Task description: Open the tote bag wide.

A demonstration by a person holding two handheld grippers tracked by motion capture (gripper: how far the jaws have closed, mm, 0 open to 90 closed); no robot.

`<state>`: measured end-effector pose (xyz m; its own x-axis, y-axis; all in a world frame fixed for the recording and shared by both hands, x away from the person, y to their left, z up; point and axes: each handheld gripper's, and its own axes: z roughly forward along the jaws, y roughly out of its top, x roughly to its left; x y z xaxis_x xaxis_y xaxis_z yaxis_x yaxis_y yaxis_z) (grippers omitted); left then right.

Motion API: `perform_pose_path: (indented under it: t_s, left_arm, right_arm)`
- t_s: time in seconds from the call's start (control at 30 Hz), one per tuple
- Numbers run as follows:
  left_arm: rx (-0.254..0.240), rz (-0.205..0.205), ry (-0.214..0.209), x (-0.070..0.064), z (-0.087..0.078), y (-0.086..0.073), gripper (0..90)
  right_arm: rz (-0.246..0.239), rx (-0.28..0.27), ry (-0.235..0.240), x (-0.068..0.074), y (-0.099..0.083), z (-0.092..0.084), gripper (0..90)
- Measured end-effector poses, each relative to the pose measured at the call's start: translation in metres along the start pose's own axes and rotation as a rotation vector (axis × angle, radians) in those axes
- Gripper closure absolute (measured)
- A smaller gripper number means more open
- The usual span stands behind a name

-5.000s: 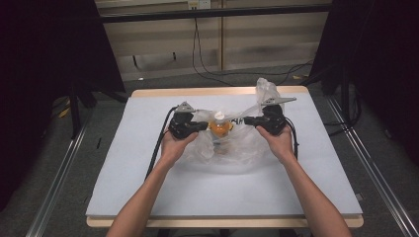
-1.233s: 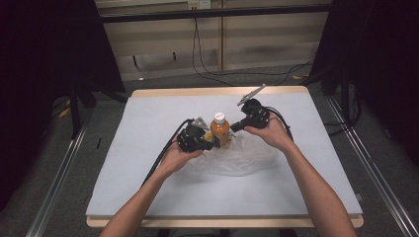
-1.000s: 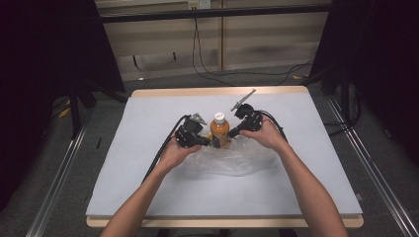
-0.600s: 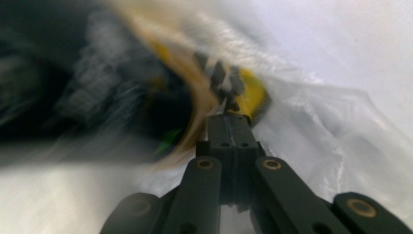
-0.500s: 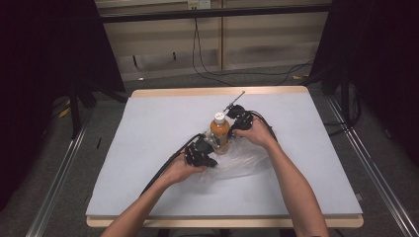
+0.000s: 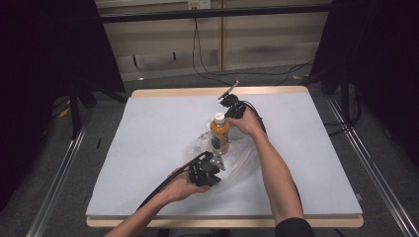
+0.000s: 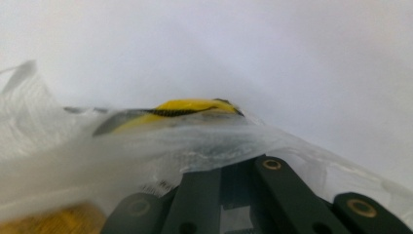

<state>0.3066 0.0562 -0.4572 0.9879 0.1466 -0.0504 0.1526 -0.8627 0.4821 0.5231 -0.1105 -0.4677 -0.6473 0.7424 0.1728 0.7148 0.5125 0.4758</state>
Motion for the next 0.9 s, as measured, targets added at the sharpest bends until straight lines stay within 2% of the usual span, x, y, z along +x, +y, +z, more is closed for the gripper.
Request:
perform_pose_path:
  t_s: [0.03, 0.07, 0.13, 0.17, 0.2, 0.23, 0.27, 0.33, 0.4, 0.43, 0.47, 0.5, 0.57, 0.6, 0.67, 0.7, 0.73, 0.77, 0.8, 0.83, 0.87, 0.9]
  left_arm:
    - [-0.01, -0.014, -0.004, -0.003, 0.0, -0.001, 90.0]
    - [-0.003, 0.014, -0.012, -0.007, -0.001, -0.001, 90.0]
    - [-0.001, 0.014, -0.017, -0.01, -0.001, -0.002, 90.0]
    - [0.001, 0.038, -0.013, -0.012, -0.001, -0.002, 90.0]
    - [-0.006, 0.022, -0.012, -0.016, 0.0, -0.003, 90.0]
    - [0.001, 0.04, -0.024, -0.017, -0.001, -0.002, 90.0]
    - [-0.001, 0.037, -0.012, -0.019, -0.001, -0.003, 90.0]
    - [-0.006, 0.033, -0.034, -0.024, -0.001, -0.004, 90.0]
    - [0.0, 0.058, -0.036, -0.028, -0.002, -0.005, 90.0]
    - [-0.011, 0.04, -0.026, -0.032, -0.002, -0.005, 90.0]
    - [0.012, 0.059, -0.038, -0.032, -0.003, -0.005, 90.0]
    - [-0.005, 0.05, -0.041, -0.031, -0.002, -0.006, 90.0]
    - [-0.008, 0.047, -0.054, -0.029, -0.002, -0.006, 90.0]
    - [-0.006, 0.032, -0.055, -0.028, -0.004, -0.008, 90.0]
    - [-0.025, 0.028, -0.052, -0.025, -0.006, -0.009, 90.0]
    - [-0.025, 0.028, -0.052, -0.025, -0.006, -0.009, 90.0]
    - [-0.05, 0.009, -0.051, -0.021, -0.008, -0.009, 90.0]
    - [-0.074, -0.011, -0.06, -0.017, -0.012, -0.01, 90.0]
    - [-0.092, -0.019, -0.064, -0.013, -0.016, -0.01, 90.0]
    - [-0.12, -0.029, -0.064, -0.009, -0.02, -0.009, 90.0]
    - [-0.146, -0.05, -0.062, -0.007, -0.024, -0.009, 90.0]
    - [-0.161, -0.059, -0.052, -0.004, -0.028, -0.008, 90.0]
  right_arm:
    - [0.021, -0.005, -0.007, -0.005, 0.003, 0.001, 90.0]
    - [0.039, -0.005, -0.012, -0.007, 0.004, 0.002, 90.0]
    - [0.043, -0.008, -0.023, -0.008, 0.006, 0.003, 90.0]
    - [0.046, 0.001, -0.033, -0.01, 0.008, 0.003, 90.0]
    - [0.054, 0.009, -0.037, -0.01, 0.011, 0.003, 90.0]
    - [0.048, 0.007, -0.046, -0.012, 0.013, 0.004, 90.0]
    - [0.06, 0.005, -0.056, -0.016, 0.016, 0.006, 90.0]
    - [0.075, 0.006, -0.054, -0.017, 0.017, 0.006, 90.0]
    - [0.081, -0.002, -0.064, -0.02, 0.018, 0.006, 90.0]
    - [0.091, -0.003, -0.068, -0.022, 0.018, 0.006, 90.0]
    - [0.109, -0.006, -0.084, -0.024, 0.019, 0.006, 90.0]
    - [0.095, -0.013, -0.102, -0.025, 0.019, 0.006, 90.0]
    - [0.097, -0.004, -0.119, -0.024, 0.02, 0.006, 90.0]
    - [0.095, 0.004, -0.135, -0.022, 0.021, 0.006, 90.0]
    - [0.077, -0.02, -0.096, -0.02, 0.02, 0.004, 90.0]
    - [0.077, -0.02, -0.096, -0.02, 0.02, 0.004, 90.0]
    - [0.081, -0.058, -0.057, -0.018, 0.017, -0.004, 90.0]
    - [0.081, -0.058, -0.057, -0.018, 0.017, -0.004, 90.0]
    - [0.082, -0.108, -0.017, -0.016, 0.014, -0.016, 90.0]
    - [0.082, -0.108, -0.017, -0.016, 0.014, -0.016, 90.0]
    - [0.075, -0.133, -0.007, -0.015, 0.012, -0.024, 90.0]
    - [0.081, -0.189, 0.022, -0.013, 0.008, -0.039, 90.0]
